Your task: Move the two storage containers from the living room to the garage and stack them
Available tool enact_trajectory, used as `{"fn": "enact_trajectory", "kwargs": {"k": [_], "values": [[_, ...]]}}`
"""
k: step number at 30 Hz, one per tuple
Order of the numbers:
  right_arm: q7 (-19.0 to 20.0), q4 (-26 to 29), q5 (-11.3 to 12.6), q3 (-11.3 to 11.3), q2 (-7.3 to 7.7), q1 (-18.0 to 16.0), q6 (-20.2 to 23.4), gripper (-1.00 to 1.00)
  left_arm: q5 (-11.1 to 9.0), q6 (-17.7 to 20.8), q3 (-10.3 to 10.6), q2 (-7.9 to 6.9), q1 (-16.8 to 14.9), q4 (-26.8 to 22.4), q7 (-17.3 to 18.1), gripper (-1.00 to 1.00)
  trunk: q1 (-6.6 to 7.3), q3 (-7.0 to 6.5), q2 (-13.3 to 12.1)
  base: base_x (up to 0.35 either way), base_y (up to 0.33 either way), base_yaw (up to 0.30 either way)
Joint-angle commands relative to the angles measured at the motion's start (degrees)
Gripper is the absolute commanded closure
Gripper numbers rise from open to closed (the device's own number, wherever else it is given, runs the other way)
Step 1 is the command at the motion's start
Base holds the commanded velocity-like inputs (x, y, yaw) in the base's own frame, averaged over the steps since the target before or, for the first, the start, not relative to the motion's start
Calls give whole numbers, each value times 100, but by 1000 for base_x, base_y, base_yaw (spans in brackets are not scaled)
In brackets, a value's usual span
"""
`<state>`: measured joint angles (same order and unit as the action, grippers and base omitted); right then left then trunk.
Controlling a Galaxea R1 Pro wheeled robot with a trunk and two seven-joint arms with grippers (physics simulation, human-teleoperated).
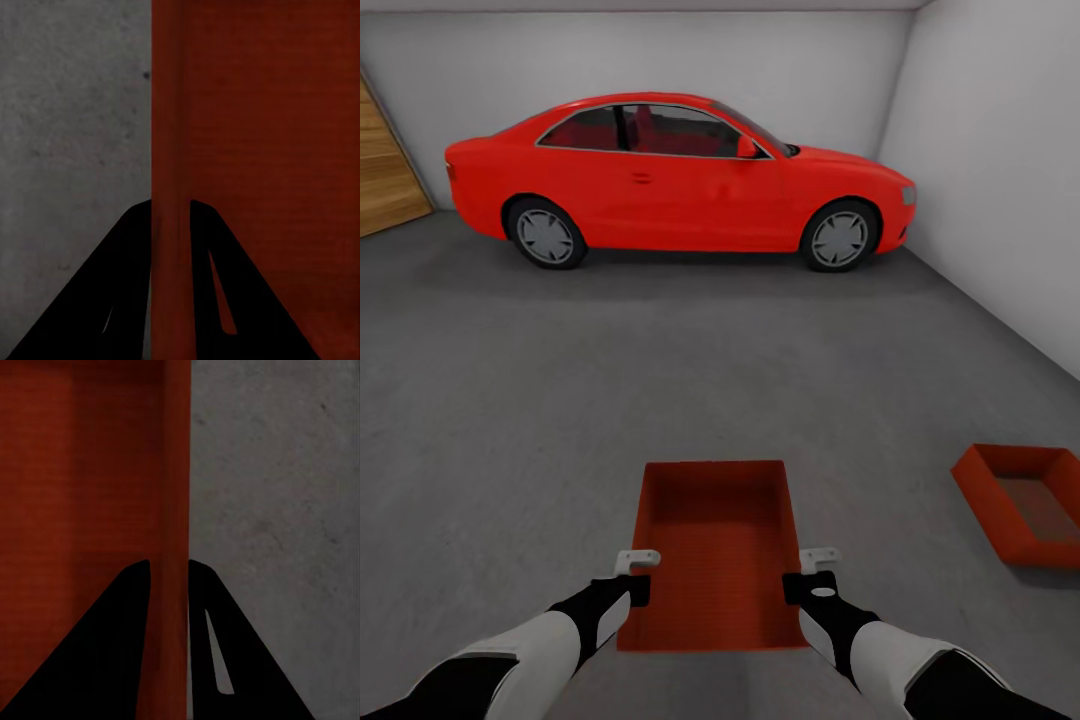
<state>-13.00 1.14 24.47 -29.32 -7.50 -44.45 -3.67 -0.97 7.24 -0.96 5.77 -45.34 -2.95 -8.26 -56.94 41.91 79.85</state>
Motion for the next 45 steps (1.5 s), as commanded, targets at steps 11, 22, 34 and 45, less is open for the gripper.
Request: {"fn": "enact_trajectory", "kwargs": {"k": [11,22,34,45], "values": [[-19,-61,137,-12,-1,-2,-28,100,70,-135,167,-102,-1,-30,-53,100,-3,4,2,322,0,0],[-19,-61,137,-12,-4,-2,-28,100,70,-135,167,-102,-1,-30,-53,100,-3,4,2,322,0,0],[-19,-61,137,-12,-1,-2,-28,100,70,-135,167,-94,-1,-22,-53,100,-3,4,2,322,0,0],[-19,-61,137,-12,-1,-2,-28,100,70,-135,167,-94,-1,-23,-53,100,-3,4,2,322,0,0]]}}
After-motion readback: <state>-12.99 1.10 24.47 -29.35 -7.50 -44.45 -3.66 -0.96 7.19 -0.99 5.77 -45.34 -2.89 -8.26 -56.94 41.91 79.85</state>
